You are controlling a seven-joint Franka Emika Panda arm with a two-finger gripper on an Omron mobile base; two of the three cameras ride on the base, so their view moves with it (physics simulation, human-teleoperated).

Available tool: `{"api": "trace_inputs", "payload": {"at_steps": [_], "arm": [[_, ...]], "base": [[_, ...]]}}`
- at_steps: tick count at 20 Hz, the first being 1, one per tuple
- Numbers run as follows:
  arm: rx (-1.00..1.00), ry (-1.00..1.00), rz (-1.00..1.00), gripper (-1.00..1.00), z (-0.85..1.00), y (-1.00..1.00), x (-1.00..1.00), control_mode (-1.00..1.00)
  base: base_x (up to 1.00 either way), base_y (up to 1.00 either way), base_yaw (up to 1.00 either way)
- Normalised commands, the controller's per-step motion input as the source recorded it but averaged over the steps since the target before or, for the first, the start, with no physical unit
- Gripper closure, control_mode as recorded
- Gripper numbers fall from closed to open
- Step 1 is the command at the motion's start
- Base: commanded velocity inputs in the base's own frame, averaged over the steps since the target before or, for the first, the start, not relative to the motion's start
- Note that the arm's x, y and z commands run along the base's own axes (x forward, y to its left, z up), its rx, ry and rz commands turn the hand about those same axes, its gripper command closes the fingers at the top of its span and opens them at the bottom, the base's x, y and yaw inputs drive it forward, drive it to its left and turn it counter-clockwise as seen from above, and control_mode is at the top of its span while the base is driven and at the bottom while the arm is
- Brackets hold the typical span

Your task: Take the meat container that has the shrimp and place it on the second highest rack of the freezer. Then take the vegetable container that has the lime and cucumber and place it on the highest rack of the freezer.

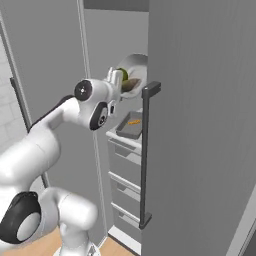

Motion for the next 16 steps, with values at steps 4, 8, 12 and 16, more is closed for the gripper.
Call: {"api": "trace_inputs", "payload": {"at_steps": [4,8,12,16], "arm": [[0.07,0.00,0.00,1.00,0.38,-0.13,0.46,-1.00],[0.02,0.00,0.01,1.00,0.21,-0.01,0.50,-1.00],[0.00,0.01,0.01,1.00,0.01,-0.21,0.45,-1.00],[0.01,0.08,0.00,1.00,-0.02,-0.31,0.52,-1.00]], "base": [[0.00,0.00,0.00],[0.00,0.00,0.00],[0.00,0.00,0.00],[0.00,0.00,0.00]]}}
